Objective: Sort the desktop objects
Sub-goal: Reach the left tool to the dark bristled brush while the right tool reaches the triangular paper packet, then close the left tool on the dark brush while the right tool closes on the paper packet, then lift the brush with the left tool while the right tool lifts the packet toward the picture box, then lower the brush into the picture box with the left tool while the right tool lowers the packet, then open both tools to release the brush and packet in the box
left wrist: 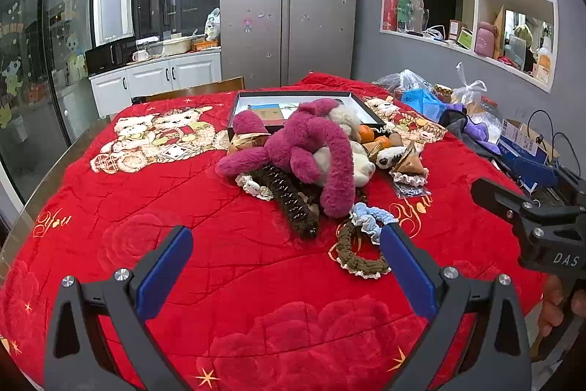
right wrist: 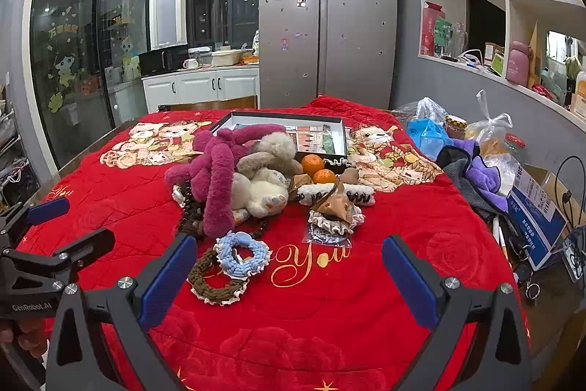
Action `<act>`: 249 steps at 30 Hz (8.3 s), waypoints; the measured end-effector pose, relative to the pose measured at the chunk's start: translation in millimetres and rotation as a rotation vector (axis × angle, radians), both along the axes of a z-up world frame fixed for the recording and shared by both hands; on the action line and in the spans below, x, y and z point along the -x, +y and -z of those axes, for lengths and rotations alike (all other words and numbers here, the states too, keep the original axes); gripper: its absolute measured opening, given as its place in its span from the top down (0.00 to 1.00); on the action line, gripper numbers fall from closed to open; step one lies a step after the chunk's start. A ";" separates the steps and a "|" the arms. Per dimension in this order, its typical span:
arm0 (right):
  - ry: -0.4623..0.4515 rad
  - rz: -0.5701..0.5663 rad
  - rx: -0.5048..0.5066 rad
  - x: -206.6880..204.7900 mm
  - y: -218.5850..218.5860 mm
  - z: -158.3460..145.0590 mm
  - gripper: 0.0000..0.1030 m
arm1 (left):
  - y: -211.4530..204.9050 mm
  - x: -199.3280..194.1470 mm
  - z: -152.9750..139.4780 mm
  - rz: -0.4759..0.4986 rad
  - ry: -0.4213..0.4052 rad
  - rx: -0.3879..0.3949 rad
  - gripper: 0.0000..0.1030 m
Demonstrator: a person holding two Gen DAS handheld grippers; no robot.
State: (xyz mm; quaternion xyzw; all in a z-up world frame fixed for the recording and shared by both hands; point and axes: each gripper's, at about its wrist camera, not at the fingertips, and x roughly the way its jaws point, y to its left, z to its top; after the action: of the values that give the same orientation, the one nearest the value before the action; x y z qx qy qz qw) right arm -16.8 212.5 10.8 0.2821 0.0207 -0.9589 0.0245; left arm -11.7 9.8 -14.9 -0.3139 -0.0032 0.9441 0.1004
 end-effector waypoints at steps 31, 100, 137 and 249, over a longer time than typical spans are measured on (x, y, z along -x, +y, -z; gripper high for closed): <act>-0.073 0.076 -0.015 57.8 18.6 40.8 0.00 | 5.2 98.6 65.1 0.036 -0.168 0.012 0.00; -0.109 -0.046 0.190 116.5 25.9 46.9 0.77 | -11.7 87.4 58.7 0.048 -0.135 -0.034 0.65; 0.006 -0.141 0.118 96.7 -19.8 -22.6 0.76 | 17.0 109.8 -19.8 0.066 -0.032 0.059 0.64; -0.279 -0.129 0.104 400.6 17.1 28.0 0.29 | 39.1 427.7 16.0 0.070 -0.190 0.091 0.15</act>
State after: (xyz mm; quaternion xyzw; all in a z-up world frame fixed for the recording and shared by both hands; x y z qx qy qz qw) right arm -417.4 229.6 -17.1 0.4091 -0.0144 -0.9065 0.1031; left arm -439.3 48.9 -30.9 -0.4060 0.0413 0.9052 0.1184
